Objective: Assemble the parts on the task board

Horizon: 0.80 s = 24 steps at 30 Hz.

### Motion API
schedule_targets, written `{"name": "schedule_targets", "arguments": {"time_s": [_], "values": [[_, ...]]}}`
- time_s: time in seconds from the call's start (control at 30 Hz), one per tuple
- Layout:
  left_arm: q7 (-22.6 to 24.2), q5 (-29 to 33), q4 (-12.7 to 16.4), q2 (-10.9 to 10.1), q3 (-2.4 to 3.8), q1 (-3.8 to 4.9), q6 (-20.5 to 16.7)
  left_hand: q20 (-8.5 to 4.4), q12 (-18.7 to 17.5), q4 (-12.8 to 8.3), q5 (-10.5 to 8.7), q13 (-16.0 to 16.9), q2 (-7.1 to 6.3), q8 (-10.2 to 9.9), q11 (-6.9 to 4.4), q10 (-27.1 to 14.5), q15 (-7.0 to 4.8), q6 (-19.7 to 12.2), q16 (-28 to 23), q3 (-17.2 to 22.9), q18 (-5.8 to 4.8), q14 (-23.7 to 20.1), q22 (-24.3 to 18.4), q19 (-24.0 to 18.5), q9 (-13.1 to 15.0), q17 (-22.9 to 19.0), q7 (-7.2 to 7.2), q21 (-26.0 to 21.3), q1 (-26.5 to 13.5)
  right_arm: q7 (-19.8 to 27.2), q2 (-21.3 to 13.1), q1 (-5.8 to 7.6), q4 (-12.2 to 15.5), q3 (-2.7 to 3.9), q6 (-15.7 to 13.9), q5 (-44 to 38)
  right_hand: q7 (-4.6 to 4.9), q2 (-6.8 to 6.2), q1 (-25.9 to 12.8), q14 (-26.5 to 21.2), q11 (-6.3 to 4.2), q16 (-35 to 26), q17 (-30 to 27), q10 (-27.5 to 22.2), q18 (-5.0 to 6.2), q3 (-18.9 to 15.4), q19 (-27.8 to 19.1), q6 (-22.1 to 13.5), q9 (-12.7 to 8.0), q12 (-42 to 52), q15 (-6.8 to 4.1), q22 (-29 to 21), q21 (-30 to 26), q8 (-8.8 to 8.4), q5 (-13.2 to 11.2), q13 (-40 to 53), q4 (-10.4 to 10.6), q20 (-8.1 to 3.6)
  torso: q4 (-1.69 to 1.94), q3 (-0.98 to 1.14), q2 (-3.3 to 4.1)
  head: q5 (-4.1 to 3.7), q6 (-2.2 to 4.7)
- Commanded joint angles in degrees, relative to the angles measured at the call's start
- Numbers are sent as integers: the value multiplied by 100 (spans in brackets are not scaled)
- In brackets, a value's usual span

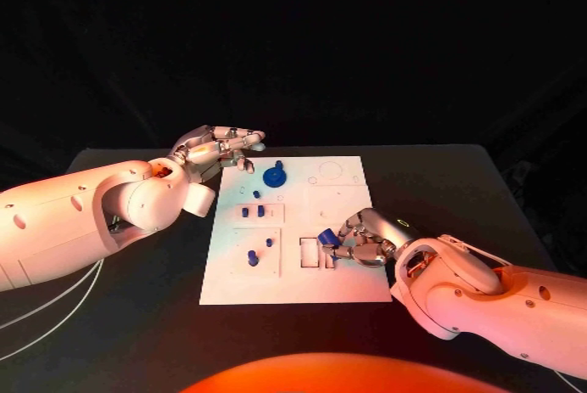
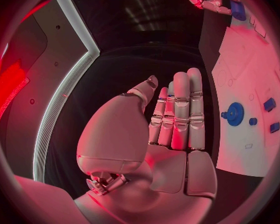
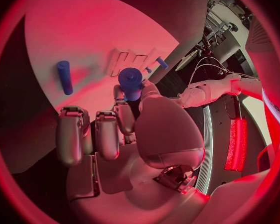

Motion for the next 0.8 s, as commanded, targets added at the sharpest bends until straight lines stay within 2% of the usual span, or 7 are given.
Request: {"name": "schedule_targets", "arguments": {"time_s": [0.03,0.2,0.3,0.8], "values": [[49,-12,9,8,2,2,106,35,39,0,-7,7,32,37,0,-44,-7,-41,-10,-35,75,-45,-9,0,-4,-5,-19,-34,-11,86,113,-5,-85,0,317,367,-51,134,27,501,14,28,1000,42,-90,-21,312,26,146,11,-34,757,26,66,33,137,57,-31,-4,0,2,41,-7],[45,-12,13,4,2,2,110,35,39,0,-7,7,32,37,0,-44,-7,-41,-10,-35,75,-45,-9,0,-4,-5,-19,-34,-11,57,259,-7,-211,-1,519,532,-56,218,-223,501,13,31,1002,75,-93,-152,314,27,185,42,-32,774,38,105,44,179,75,-28,-4,-2,3,71,-13],[43,-12,13,1,2,2,110,35,39,0,-7,7,32,37,0,-44,-7,-41,-10,-35,75,-45,-9,0,-4,-5,-19,-34,-11,47,313,-7,-258,-1,542,591,-64,241,-283,500,7,29,999,98,-92,-192,313,36,200,69,-36,775,37,123,44,206,75,-30,-12,2,5,100,-9],[38,-12,27,-4,2,3,110,35,39,0,-7,7,32,37,0,-44,-7,-41,-10,-35,75,-45,-9,0,-4,-5,-19,-34,-11,14,561,0,-478,-1,611,631,-82,250,-402,502,-8,34,1004,140,-95,-302,317,51,236,114,-49,792,49,164,-9,255,72,-39,-10,4,6,141,-28]]}}
